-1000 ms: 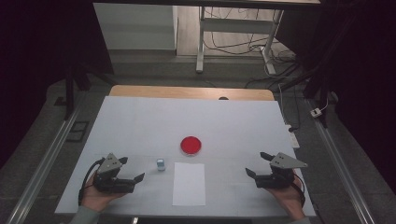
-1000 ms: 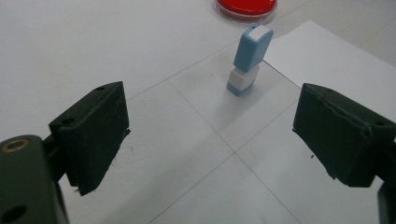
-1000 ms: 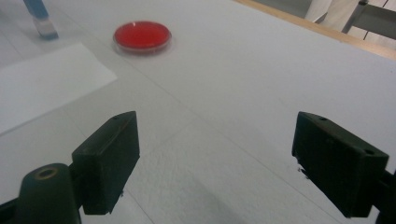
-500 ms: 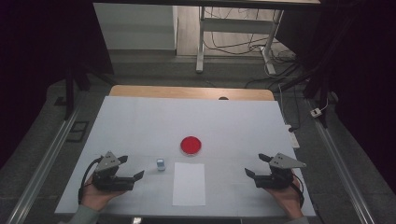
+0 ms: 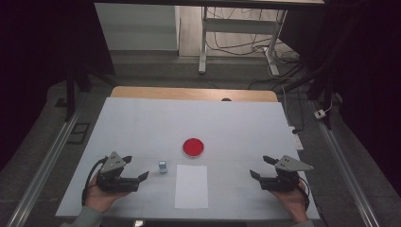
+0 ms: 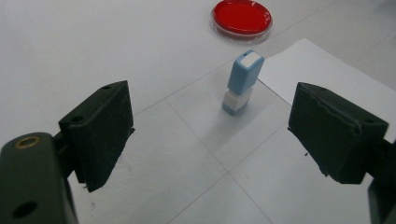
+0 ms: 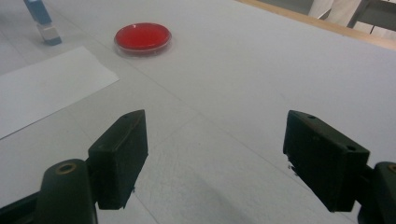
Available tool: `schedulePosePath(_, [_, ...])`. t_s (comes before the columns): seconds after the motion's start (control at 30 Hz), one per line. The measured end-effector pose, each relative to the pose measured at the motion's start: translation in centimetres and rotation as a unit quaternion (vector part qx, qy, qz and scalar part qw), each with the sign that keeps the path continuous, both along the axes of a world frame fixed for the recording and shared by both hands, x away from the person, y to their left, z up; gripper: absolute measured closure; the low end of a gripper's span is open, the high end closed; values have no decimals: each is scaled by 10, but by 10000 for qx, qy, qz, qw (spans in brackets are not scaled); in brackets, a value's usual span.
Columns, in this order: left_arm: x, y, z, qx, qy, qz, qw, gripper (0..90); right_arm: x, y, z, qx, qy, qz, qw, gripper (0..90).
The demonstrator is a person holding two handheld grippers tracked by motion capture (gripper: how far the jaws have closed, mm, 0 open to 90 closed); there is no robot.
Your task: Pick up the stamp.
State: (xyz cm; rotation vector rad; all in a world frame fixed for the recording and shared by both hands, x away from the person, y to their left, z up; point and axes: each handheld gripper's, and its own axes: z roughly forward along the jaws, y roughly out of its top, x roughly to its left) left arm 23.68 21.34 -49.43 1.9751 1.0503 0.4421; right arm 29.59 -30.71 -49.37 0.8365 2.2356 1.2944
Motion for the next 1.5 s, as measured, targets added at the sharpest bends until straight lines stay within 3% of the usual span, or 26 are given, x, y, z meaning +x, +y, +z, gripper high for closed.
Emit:
schedulePosePath(0.53, [5,-4,5,-35,-46,-57,10000,157,3,7,1,-19,-23,157,9999,235])
schedulePosePath(0.9, [9,-16,15,-10,-73,-269,9996,173,5,13,-1,7,13,216,9998,243])
schedulePosePath(1.17, [23,-30,21,7,-61,-515,9987,184,1,16,-2,27,21,243,9997,245])
schedulePosePath(1.5, [50,-48,21,198,126,-918,9955,201,-1,20,-2,-18,37,236,9997,246])
